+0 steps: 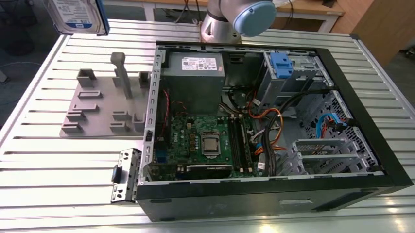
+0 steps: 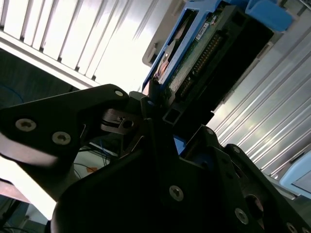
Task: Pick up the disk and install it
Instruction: 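Pick up the disk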
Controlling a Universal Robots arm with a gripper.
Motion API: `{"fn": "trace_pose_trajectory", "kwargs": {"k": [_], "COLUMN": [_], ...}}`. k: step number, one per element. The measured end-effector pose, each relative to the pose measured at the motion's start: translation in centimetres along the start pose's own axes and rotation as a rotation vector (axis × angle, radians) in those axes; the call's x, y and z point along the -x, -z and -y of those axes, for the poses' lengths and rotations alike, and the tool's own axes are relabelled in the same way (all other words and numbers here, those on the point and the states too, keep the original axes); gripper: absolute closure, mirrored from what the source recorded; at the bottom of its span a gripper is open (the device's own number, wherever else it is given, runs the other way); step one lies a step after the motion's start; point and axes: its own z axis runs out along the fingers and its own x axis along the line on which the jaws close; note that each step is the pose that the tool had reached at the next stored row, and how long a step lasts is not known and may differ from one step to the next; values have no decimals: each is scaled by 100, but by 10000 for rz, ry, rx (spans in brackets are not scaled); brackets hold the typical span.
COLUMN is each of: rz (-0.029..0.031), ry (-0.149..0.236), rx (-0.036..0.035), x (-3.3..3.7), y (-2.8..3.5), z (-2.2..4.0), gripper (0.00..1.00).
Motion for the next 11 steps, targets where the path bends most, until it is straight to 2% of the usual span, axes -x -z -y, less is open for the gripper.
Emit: {"fn": "trace_pose_trajectory", "kwargs": {"k": [11], "rz": [0], "ry": [1], "rx": [0], "x": [8], "y": [156], "z": [0], "gripper": [64]}}
